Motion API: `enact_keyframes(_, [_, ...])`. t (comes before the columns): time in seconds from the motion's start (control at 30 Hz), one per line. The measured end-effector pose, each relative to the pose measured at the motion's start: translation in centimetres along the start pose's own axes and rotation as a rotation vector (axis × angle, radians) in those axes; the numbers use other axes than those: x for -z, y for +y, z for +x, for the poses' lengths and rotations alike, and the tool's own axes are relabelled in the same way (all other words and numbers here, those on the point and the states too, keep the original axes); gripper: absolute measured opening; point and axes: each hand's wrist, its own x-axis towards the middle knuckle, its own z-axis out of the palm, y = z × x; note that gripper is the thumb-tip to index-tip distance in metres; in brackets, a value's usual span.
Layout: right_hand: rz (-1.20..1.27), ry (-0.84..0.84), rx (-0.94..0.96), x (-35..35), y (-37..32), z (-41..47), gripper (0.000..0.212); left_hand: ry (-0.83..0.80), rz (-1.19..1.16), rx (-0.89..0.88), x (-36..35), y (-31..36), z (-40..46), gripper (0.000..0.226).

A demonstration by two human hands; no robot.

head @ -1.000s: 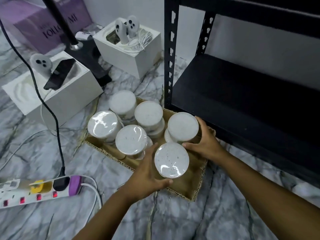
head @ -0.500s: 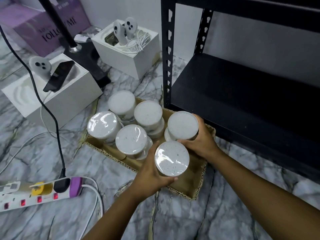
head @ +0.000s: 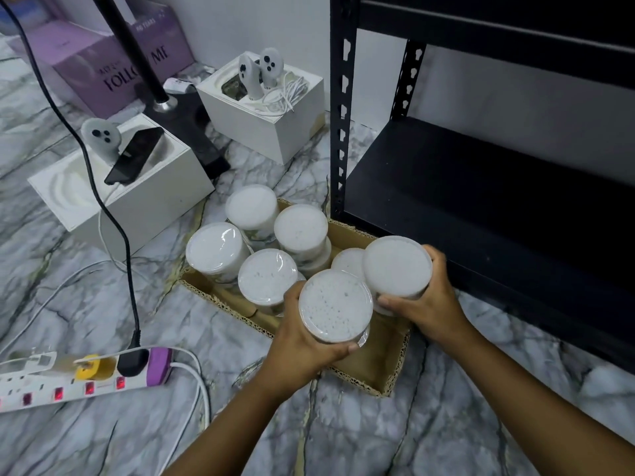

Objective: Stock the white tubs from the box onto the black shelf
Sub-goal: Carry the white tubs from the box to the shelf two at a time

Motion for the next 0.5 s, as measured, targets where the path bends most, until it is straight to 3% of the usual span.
enact_keyframes(0.13, [0.062, 0.001, 0.035, 0.7, -0.9, -1.3, 0.111, 0.072, -0.028, -0.044, 0.2, 1.2, -0.1, 0.108])
enact_keyframes(0.27, [0.101, -0.010, 0.100, 1.1, -2.4, -1.5, 0.094, 0.117, -0.036, -0.085, 0.3, 2.3, 0.4, 0.100])
enact_keyframes(0.5, [0.124, -0.005, 0.132, 1.4, -7.3, -2.1, 0.091, 0.150, -0.098, -0.062, 1.5, 6.4, 0.1, 0.099])
